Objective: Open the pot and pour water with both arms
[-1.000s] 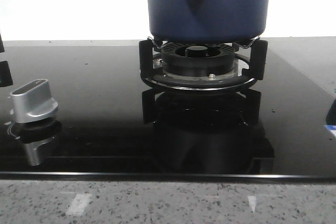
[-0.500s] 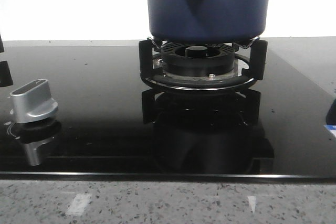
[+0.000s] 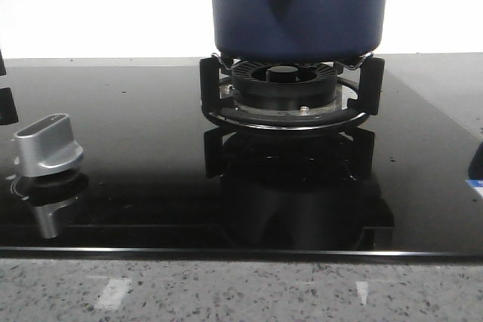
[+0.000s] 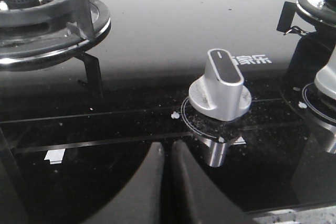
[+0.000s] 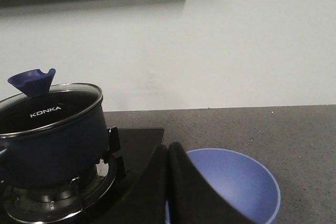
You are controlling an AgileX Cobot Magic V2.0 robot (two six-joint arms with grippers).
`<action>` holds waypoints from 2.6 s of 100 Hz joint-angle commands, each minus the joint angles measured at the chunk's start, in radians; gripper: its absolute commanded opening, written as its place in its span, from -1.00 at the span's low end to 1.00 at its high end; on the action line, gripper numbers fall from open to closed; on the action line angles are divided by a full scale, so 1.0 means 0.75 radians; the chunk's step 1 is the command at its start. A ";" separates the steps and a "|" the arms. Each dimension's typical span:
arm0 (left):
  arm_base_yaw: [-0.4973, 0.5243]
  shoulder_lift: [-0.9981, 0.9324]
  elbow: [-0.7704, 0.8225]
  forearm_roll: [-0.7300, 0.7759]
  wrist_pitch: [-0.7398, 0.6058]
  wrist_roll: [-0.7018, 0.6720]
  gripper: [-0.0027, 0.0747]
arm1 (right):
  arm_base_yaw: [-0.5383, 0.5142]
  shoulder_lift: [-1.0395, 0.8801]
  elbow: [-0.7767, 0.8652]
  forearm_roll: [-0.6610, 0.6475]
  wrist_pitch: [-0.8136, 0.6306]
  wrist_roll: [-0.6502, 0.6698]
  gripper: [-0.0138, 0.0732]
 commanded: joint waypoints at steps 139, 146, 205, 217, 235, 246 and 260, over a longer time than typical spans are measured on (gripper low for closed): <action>0.005 0.011 0.043 -0.017 -0.089 -0.013 -0.98 | -0.056 0.014 0.278 -0.049 -0.128 -0.007 -0.85; 0.005 0.011 0.043 -0.017 -0.089 -0.013 -0.98 | -0.097 0.014 0.363 -0.049 -0.195 -0.004 -0.85; 0.005 0.011 0.043 -0.017 -0.089 -0.013 -0.98 | -0.251 -0.173 0.780 -0.077 -0.306 0.019 -0.85; 0.005 0.011 0.043 -0.017 -0.089 -0.013 -0.98 | -0.264 -0.165 0.780 -0.095 -0.260 0.019 -0.85; 0.005 0.011 0.043 -0.017 -0.089 -0.013 -0.98 | -0.267 -0.165 0.780 -0.095 -0.260 0.019 -0.86; 0.005 0.011 0.043 -0.017 -0.089 -0.013 -0.98 | -0.267 -0.165 0.780 -0.105 -0.269 0.019 -0.85; 0.005 0.011 0.043 -0.017 -0.089 -0.013 -0.98 | -0.267 -0.165 0.780 -0.105 -0.272 0.019 -0.85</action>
